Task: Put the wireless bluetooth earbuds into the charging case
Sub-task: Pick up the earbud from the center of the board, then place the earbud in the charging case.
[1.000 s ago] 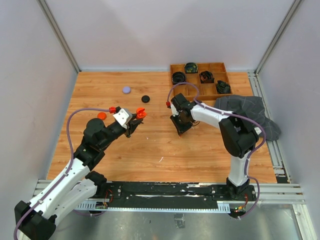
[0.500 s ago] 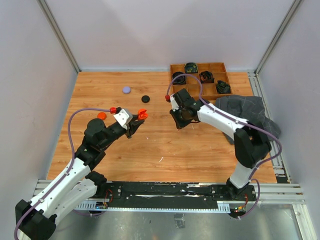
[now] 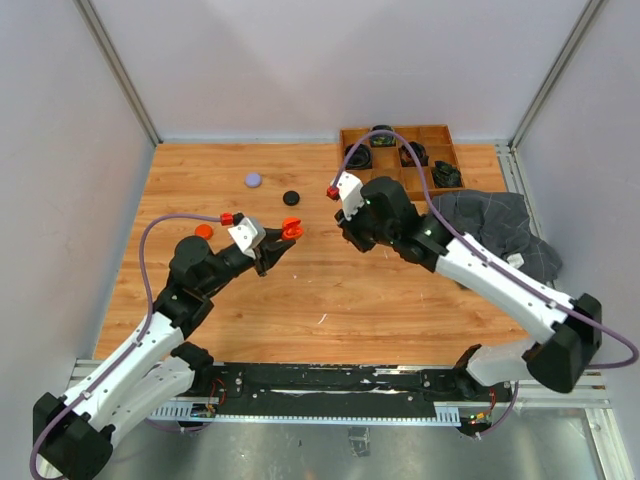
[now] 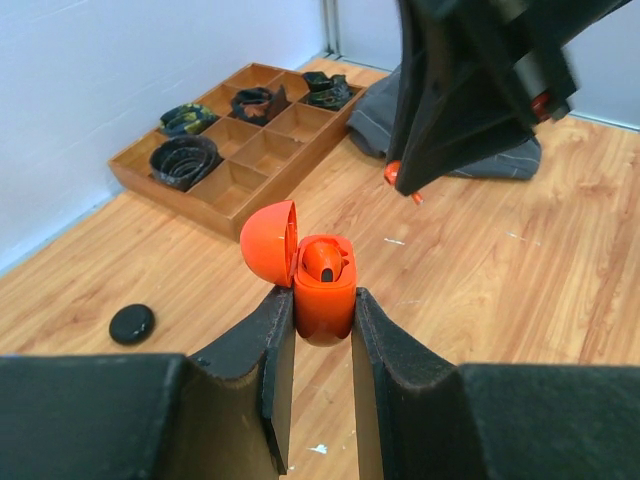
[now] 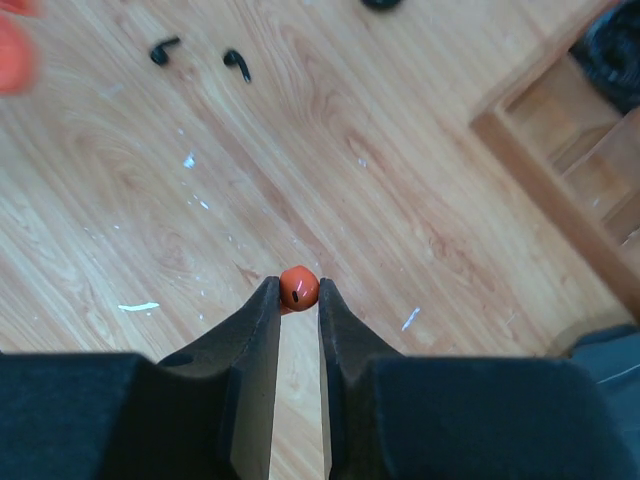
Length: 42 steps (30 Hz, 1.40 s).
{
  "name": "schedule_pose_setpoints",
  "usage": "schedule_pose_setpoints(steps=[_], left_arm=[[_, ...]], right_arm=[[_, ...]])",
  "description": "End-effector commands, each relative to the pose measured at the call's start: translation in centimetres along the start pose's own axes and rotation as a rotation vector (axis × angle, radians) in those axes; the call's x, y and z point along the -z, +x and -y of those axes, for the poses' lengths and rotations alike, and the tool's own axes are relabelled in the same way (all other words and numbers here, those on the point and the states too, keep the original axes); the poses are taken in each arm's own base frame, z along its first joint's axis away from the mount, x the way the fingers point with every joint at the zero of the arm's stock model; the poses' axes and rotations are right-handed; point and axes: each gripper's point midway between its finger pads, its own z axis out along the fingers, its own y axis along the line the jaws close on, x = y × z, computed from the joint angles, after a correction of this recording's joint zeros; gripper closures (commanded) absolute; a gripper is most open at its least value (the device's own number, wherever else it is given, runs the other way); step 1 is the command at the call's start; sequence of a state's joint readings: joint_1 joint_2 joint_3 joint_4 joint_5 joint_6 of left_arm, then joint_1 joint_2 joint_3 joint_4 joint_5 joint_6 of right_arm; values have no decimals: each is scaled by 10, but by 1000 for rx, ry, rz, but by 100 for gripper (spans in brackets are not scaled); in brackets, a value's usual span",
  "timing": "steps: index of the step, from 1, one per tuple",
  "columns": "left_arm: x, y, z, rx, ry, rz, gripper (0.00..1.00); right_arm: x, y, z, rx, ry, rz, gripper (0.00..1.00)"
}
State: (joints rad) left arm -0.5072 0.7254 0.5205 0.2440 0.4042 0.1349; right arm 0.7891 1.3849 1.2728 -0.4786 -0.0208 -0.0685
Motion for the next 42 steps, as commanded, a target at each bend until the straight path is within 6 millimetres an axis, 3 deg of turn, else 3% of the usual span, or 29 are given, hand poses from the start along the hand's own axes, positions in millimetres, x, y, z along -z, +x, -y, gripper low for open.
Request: schedule_pose_setpoints(steps=[1,10,20,29,42], left_arm=[[-3,-20,9,4,57,84,100],[-3,-34,28,-25,175,160,100],[-5,-57,45,-81,305,221,100],[-3,-57,50,-60,321,250,100],[1,-64,55,-7,340,281,100]], right_arm=[[31,-38,-7,144,41,209,98],[86,-87,-49,345,-2,562,97],[111,-113,-83,525,-17,745,97],[103,-117,-96,589,-2,789,98],[93,-105,-105,595,-27,768,98]])
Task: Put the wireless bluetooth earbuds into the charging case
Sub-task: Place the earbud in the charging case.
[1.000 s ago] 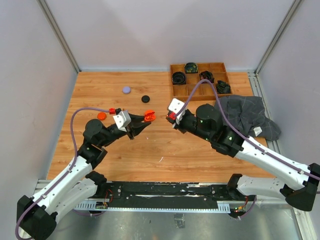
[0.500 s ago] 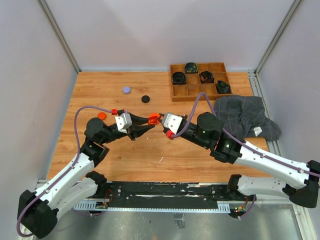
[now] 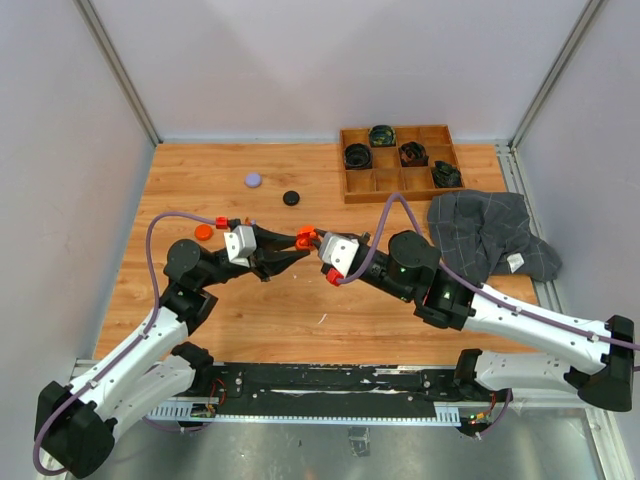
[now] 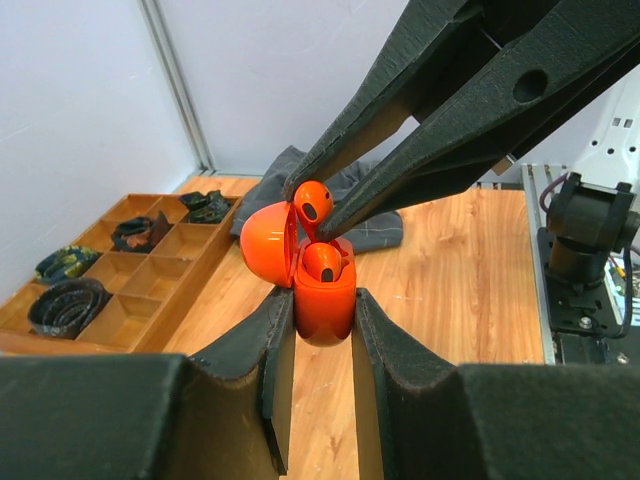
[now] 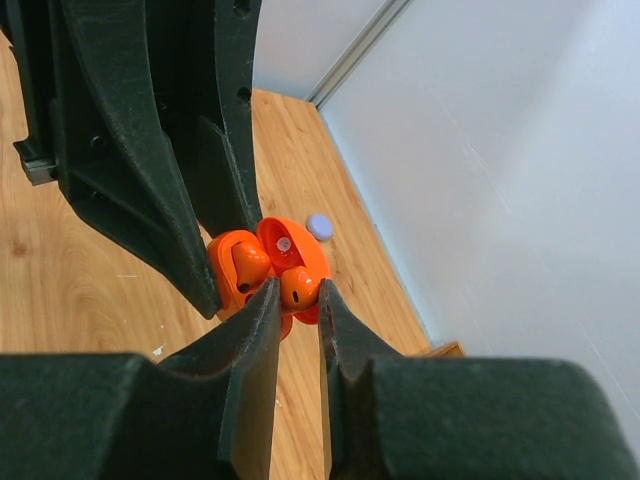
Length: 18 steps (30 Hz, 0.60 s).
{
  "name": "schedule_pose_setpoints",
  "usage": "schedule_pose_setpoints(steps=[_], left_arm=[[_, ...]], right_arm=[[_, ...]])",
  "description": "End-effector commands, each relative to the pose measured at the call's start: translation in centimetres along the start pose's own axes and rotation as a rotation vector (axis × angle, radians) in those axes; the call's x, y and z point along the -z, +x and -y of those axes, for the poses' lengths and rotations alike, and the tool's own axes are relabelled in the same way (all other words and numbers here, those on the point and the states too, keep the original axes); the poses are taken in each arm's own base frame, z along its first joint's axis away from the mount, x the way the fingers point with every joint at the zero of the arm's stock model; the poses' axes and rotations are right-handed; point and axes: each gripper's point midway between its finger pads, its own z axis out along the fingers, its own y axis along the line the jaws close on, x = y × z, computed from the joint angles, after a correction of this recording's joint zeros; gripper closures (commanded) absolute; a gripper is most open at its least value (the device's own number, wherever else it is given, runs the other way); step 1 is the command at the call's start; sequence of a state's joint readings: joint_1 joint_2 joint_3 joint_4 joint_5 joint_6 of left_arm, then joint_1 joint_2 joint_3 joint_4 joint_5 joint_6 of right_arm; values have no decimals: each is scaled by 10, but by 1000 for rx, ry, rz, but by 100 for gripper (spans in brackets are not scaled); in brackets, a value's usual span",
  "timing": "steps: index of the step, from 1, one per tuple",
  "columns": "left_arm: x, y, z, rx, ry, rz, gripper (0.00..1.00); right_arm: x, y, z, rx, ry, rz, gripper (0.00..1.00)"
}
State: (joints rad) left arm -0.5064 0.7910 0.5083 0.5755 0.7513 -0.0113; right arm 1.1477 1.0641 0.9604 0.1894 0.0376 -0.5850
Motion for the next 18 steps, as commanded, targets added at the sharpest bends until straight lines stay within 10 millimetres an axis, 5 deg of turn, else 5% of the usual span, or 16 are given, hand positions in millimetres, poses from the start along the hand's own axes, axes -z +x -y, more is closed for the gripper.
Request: schedule_pose_setpoints(steps=[1,18], left_arm=[[1,-16,2,-17,4,60,100],[3,-21,0,76,-44,116,100]], right_arm=[[-1,-5,-9,5,-8,28,98],[5,-18,-17,-72,-32,111,98]])
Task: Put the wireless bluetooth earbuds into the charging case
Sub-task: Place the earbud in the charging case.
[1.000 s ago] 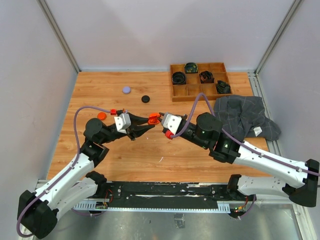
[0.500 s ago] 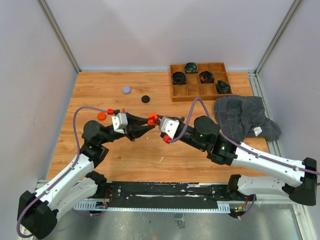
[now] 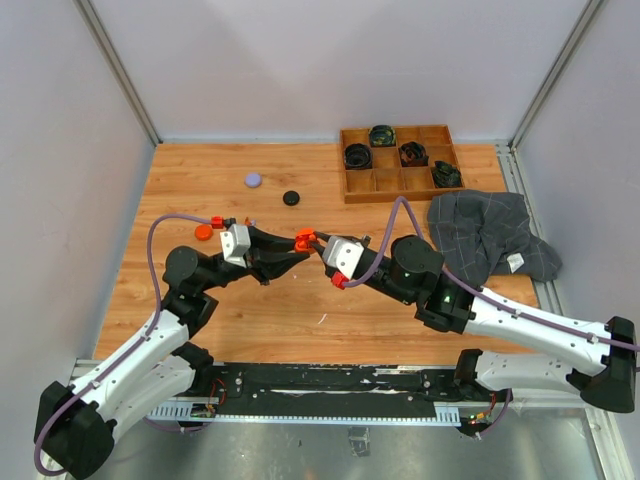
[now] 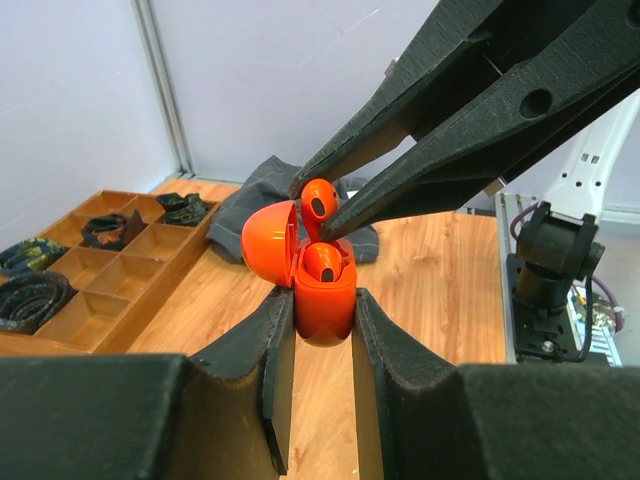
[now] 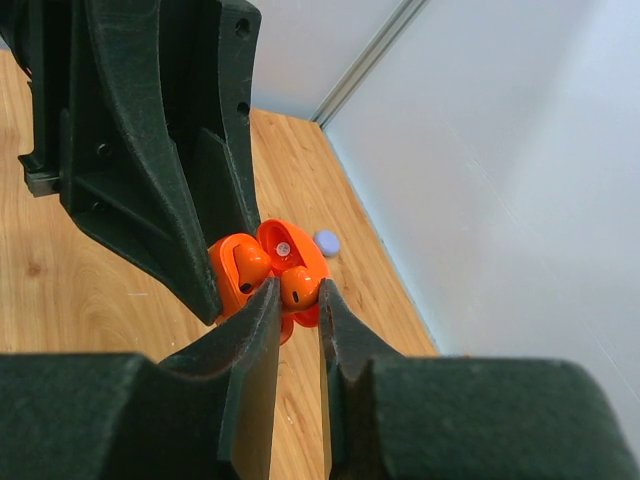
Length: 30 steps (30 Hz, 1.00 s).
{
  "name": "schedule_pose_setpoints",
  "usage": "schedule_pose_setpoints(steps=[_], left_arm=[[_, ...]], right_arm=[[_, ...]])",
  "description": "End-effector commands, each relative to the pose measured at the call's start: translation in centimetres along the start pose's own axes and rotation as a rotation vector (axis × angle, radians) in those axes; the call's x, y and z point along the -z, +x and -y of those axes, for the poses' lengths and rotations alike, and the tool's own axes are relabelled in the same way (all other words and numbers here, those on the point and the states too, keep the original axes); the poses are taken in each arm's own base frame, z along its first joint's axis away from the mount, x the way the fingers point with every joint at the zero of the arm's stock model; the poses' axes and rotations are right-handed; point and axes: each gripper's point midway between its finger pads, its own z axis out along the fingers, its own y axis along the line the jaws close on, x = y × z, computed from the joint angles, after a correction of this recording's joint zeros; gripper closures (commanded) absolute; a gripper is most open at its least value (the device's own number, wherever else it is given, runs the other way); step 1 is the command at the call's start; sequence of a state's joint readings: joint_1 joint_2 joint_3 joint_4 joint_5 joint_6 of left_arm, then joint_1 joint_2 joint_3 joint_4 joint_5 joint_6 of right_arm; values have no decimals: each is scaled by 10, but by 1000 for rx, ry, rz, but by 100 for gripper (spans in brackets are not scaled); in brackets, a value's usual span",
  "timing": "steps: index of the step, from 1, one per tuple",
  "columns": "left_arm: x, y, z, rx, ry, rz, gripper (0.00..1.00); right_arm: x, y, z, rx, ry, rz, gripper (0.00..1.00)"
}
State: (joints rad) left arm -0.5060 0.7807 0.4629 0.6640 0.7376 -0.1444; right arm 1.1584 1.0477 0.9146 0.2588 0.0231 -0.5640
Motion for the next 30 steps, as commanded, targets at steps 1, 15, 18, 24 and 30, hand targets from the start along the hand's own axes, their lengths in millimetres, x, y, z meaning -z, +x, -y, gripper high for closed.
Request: schedule_pose_setpoints(steps=[1,15,18,24,30], left_arm=[[0,-21,-4,-19,-32,83,100],[0,-20,-2,8,-27,91,100],[1,-22,-2,5,-27,98,100],[3,-23,-4,7,-37,107,100],[3,-23,-5,10,-39,109,100]], right_arm=[[4,-14,-11,-51,-35,67,98],[0,-12,-21,-69,-65,81,97],[1,-9,-23,-67,-70,76,95],[6,-2,-25,-60,-74,48,84],[7,1,-24,-63,-73,29,69]])
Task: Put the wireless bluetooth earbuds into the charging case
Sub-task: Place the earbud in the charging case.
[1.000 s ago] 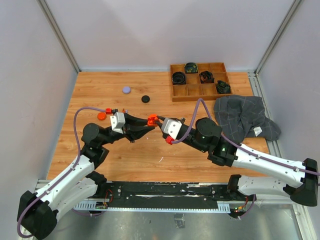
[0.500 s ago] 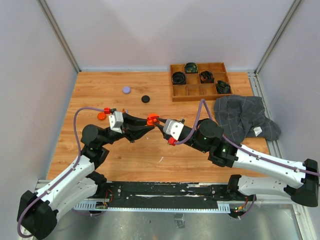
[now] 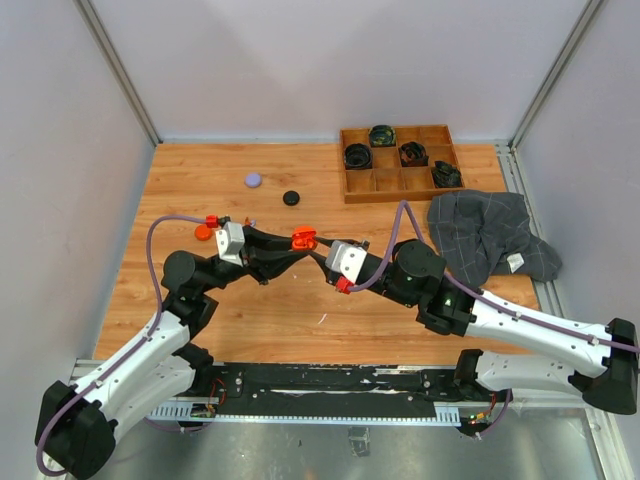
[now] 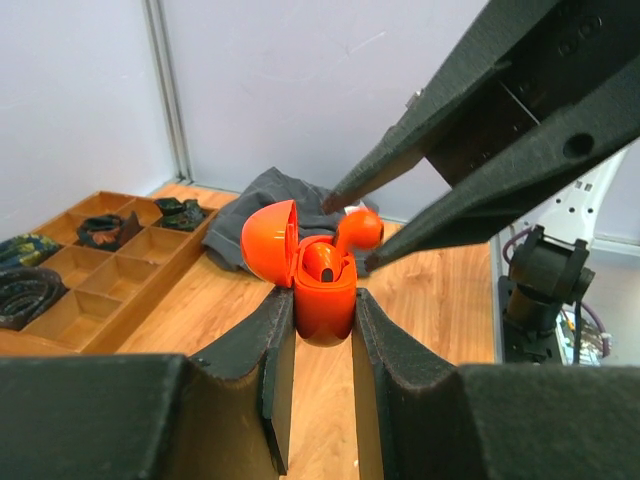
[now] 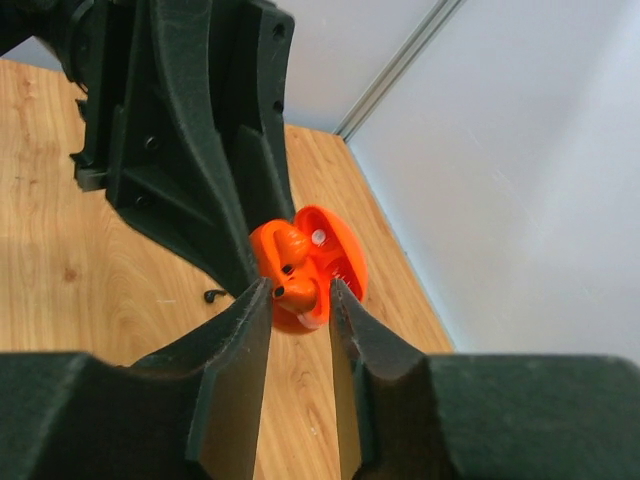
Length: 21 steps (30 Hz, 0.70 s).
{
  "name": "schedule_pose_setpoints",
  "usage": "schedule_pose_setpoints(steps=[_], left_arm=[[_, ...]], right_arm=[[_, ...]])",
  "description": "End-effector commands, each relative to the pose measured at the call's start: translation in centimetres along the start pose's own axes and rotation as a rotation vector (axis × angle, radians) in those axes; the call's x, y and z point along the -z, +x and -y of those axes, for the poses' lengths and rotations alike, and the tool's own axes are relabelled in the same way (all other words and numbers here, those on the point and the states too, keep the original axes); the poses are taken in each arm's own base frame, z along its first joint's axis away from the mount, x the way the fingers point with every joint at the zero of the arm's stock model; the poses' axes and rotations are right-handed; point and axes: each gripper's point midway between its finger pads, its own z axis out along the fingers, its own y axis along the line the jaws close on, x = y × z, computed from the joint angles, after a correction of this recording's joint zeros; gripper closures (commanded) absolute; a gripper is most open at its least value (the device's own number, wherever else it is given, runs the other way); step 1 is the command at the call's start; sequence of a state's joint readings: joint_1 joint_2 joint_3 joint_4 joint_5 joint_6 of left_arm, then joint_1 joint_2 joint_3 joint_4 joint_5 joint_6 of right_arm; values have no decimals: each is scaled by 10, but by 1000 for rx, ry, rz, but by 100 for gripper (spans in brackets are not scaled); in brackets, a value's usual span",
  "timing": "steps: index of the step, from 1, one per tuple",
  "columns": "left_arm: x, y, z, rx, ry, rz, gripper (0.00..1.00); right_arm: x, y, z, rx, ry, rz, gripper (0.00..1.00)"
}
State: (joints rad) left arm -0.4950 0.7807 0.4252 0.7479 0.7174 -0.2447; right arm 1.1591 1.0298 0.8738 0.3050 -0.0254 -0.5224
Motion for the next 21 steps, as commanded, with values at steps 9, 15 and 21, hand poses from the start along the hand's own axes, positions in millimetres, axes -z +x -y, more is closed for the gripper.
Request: schedule_pose_setpoints(steps=[9,15,21], left_arm=[[1,-19,-7,-66,-33,64,100],[2,-16,-9,-67,-43,56,100],[2,-15,-9,-71,-41,53,100]], right_arm=[[8,5,-3,-64,6,-49,47],[12,-7,12,-153,77,-8,33],[12,-16,26,-211,153,24,26]])
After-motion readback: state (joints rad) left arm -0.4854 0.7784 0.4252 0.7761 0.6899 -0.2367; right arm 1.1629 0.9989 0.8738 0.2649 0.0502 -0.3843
